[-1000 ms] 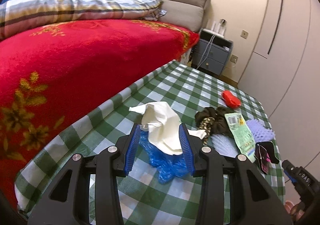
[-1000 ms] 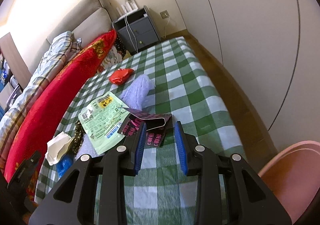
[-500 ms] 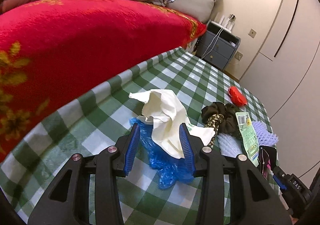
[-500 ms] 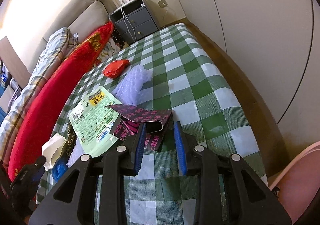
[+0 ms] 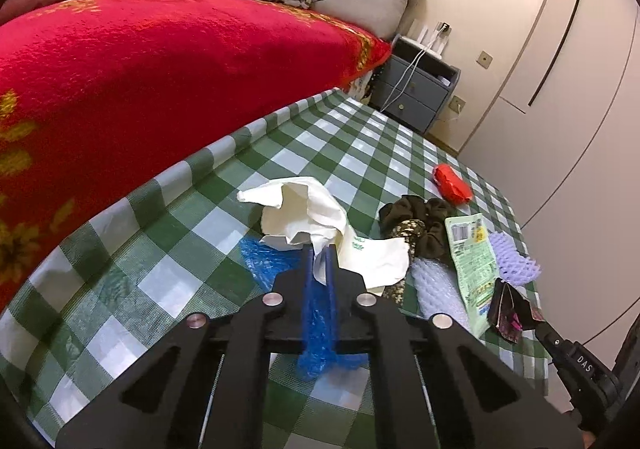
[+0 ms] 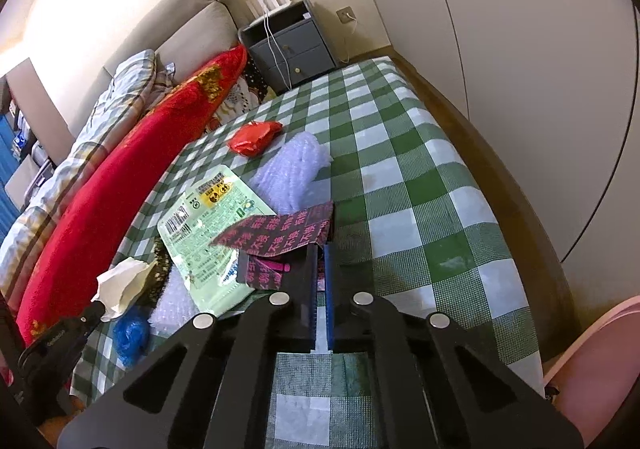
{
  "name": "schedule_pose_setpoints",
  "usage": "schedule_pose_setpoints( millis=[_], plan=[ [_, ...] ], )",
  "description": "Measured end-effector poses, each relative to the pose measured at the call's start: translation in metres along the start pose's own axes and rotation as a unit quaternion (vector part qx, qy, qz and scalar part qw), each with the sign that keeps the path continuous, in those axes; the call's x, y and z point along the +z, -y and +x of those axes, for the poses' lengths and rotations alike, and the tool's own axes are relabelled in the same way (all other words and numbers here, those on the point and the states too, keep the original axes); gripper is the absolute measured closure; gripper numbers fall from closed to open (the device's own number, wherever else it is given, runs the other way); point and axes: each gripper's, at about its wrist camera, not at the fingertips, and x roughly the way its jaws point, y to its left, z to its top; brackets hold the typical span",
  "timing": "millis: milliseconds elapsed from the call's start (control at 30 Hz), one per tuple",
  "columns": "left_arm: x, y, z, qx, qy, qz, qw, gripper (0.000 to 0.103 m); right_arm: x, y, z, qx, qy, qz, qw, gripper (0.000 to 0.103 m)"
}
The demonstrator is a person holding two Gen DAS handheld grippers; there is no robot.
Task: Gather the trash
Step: 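Grasp the blue plastic bag and white tissue with the left gripper, then grasp the pink-and-black wallet with the right gripper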
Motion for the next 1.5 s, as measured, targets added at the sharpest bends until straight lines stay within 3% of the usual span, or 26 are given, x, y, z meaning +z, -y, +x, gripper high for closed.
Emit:
schedule_pose_setpoints(
  millis=[700, 967, 1067, 1200, 1300, 1400, 1500],
  plan=[
    [-0.008, 0.034, -0.061, -0.056, 0.027, 0.075, 0.9952, 0.101, 0.002, -0.031, -0.109, -0.016, 0.064, -0.068, 0.995, 0.103],
    [-0.020, 0.041, -0.099, -0.085, 0.031, 0.105, 0.9904, 0.101, -0.009, -0.026, -0.149, -0.048, 0.070, -0.088, 0.992, 0.102],
    [-0.028, 0.045, -0.110, -0.097, 0.027, 0.117, 0.9880, 0.101, -0.013, -0.006, -0.151, -0.061, 0.061, -0.047, 0.995, 0.097],
    [-0.035, 0.045, -0.125, -0.104, 0.019, 0.139, 0.9846, 0.101, -0.020, 0.013, -0.138, -0.063, 0.042, -0.005, 0.997, 0.079],
    [-0.039, 0.043, -0.136, -0.106, 0.015, 0.156, 0.9819, 0.101, -0.025, 0.020, -0.126, -0.060, 0.029, 0.010, 0.998, 0.071],
    [-0.043, 0.038, -0.135, -0.110, 0.005, 0.152, 0.9822, 0.101, -0.027, 0.027, -0.113, -0.063, 0.019, 0.027, 0.997, 0.061],
    [-0.044, 0.040, -0.128, -0.114, 0.001, 0.146, 0.9826, 0.101, -0.028, 0.038, -0.099, -0.064, 0.010, 0.056, 0.996, 0.058]
  ],
)
